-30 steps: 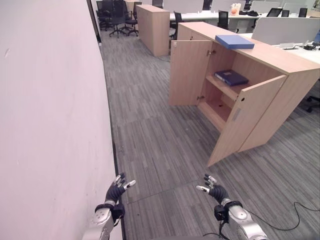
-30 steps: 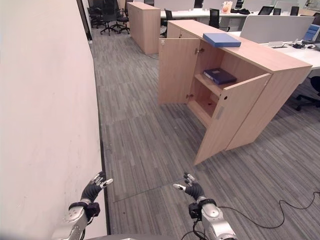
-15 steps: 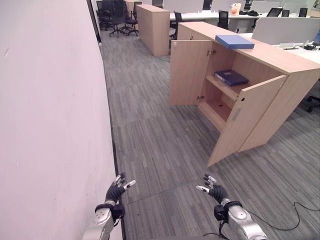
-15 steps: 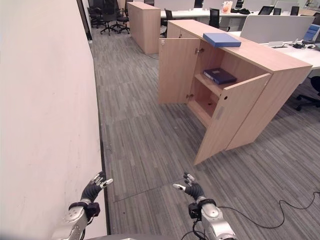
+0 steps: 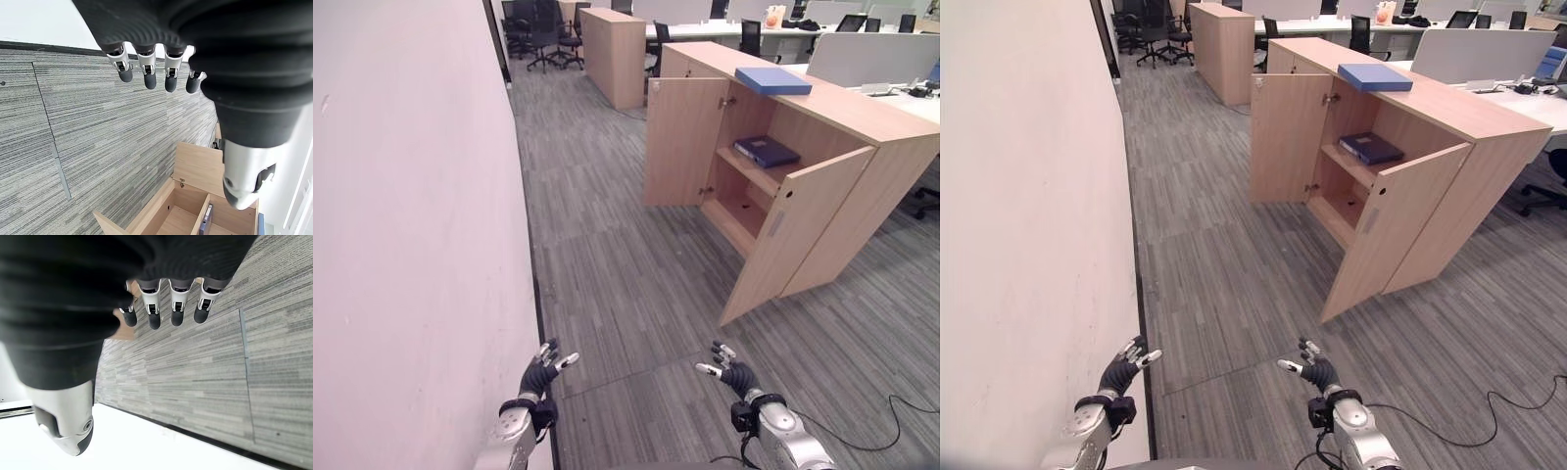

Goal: Put the empty folder in the office cabinet

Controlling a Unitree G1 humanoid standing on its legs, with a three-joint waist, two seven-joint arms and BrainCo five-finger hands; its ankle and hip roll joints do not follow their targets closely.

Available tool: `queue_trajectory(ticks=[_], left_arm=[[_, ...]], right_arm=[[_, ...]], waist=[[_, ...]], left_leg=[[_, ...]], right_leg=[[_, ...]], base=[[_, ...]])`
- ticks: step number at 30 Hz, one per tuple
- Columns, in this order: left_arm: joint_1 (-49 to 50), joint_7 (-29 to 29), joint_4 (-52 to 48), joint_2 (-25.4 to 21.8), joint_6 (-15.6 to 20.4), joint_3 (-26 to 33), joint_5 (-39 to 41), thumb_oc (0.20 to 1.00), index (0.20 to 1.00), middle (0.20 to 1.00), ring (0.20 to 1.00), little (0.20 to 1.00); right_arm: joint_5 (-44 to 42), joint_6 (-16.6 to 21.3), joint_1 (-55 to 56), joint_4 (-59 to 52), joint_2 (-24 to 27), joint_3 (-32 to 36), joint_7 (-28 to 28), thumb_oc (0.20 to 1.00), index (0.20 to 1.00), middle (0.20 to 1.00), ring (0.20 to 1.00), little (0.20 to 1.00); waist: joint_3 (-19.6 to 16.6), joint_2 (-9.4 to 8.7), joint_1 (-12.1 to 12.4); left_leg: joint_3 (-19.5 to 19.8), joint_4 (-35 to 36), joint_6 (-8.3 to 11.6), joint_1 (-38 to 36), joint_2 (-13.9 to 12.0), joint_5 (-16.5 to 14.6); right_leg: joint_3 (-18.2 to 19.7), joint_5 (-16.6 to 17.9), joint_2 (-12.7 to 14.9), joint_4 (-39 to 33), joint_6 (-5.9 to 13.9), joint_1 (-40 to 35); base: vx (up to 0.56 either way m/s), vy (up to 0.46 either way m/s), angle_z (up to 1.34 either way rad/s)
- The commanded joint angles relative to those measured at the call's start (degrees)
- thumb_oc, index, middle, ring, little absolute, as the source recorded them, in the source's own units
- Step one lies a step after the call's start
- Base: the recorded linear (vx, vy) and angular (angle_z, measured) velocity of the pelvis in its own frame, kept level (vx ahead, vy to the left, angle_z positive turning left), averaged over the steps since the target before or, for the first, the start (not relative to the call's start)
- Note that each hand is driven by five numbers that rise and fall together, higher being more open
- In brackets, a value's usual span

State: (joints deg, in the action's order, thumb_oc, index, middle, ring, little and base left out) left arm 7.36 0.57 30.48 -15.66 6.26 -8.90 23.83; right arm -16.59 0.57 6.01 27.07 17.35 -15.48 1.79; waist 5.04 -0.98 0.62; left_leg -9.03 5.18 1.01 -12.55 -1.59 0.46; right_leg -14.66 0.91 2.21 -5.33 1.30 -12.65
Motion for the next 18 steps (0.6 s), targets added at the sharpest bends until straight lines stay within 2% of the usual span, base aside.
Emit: queue_trajectory(ticks=[1,18], left_arm=[[-4.1,-0.3,0.7,-0.1,2.1,-0.6,0.0,1.0,1.0,1.0,1.0,1.0],[-3.9,-1.1,0.0,-0.8,1.8,-1.0,-0.4,1.0,1.0,1.0,1.0,1.0]], right_arm=[[1.0,2.3,-2.3,-0.1,-0.4,0.6,-0.1,1.0,1.0,1.0,1.0,1.0],[0.3,2.4,-2.3,-0.9,-0.2,0.9,0.0,1.0,1.0,1.0,1.0,1.0]], waist=[[0.4,0.0,0.7],[0.6,0.28,0.6]], left_leg=[[2.8,-0.2,4.18,0.2,-5.8,-0.5],[3.1,-0.2,4.32,0.4,-5.9,-0.3]], right_leg=[[-0.1,3.5,5.9,0.6,4.04,0.2],[-0.1,3.3,5.6,0.8,3.89,0.1]], base=[[0.0,0.0,0.0],[0.0,-0.002,0.0]])
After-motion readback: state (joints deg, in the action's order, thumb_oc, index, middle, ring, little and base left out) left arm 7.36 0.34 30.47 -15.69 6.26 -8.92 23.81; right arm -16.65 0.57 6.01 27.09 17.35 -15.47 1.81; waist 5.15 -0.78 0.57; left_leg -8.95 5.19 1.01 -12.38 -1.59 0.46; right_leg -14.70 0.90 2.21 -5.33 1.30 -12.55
